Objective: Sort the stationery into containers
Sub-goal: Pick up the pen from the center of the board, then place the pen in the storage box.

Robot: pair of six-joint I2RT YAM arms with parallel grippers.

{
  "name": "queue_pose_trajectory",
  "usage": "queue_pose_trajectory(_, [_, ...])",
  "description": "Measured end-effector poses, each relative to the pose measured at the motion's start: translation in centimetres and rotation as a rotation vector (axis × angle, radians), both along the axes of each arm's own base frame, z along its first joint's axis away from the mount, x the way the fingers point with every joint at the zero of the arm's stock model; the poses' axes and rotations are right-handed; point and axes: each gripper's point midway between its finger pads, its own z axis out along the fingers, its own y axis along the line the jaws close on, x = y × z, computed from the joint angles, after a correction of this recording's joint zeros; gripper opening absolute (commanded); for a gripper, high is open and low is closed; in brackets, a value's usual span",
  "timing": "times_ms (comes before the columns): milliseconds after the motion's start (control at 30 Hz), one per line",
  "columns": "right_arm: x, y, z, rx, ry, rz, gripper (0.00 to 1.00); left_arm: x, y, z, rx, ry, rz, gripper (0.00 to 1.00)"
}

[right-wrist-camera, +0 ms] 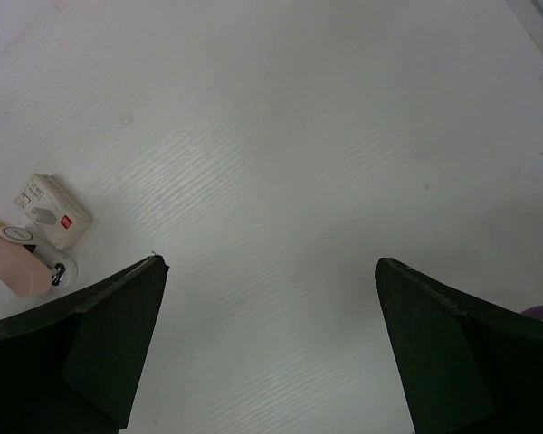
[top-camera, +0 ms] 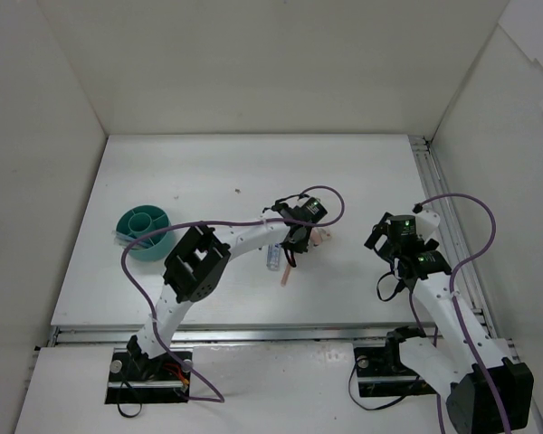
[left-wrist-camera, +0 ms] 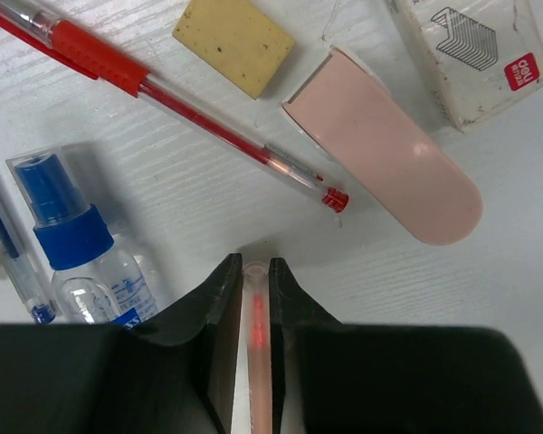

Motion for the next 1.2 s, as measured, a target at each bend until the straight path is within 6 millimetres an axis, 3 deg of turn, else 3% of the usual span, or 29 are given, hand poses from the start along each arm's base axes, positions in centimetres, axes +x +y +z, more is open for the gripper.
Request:
queue_pose_trajectory(167, [0.0, 0.0, 0.1, -0.001, -0.005, 0.003, 0.98, 0.6, 1.0, 2.3, -0.014, -0.074, -0.02, 0.0])
queue_pose_trajectory(300, [0.0, 0.0, 0.8, -0.002, -0.033, 0.008, 0.98, 2.1, 4.2, 8.6, -0.105, -0.229, 0.031, 0.0])
queue_pose_trajectory(400, [0.1, 0.0, 1.5, -0.002, -0.063, 0.012, 0.98, 3.9, 8.3, 14.8, -0.218, -0.389, 0.13, 0.0])
queue_pose_trajectory(467, [0.3, 0.0, 1.9, 0.0, -0.083, 0.013, 0.98, 5.0, 12.3, 18.8, -0.286, -0.515, 0.225, 0.0])
queue_pose_trajectory(600, [0.5, 0.0, 2.1, 0.0, -0.099, 0.016, 0.98, 5.1, 20.2, 23.1, -0.322, -0.718, 0.445, 0.0])
queue_pose_trajectory(767, [0.9, 0.2, 1.7, -0.002, -0.094, 0.029, 0.98, 2.8, 27.8, 23.1, -0.29, -0.834, 0.727, 0.0])
queue_pose_trajectory(967, [1.2, 0.5, 0.6, -0.003, -0.051, 0.051, 0.98, -0.6, 37.6, 22.2, -0.202, -0.907, 1.238, 0.0])
queue_pose_trajectory(1067, [1.4, 0.6, 0.4, -0.002, -0.047, 0.056, 0.98, -2.4, 40.5, 21.2, -0.136, -0.915, 1.419, 0.0])
queue_pose_trajectory(1200, [1.5, 0.7, 0.5, -0.002, -0.053, 0.06, 0.98, -4.0, 42.7, 20.2, -0.035, -0.92, 1.597, 0.0])
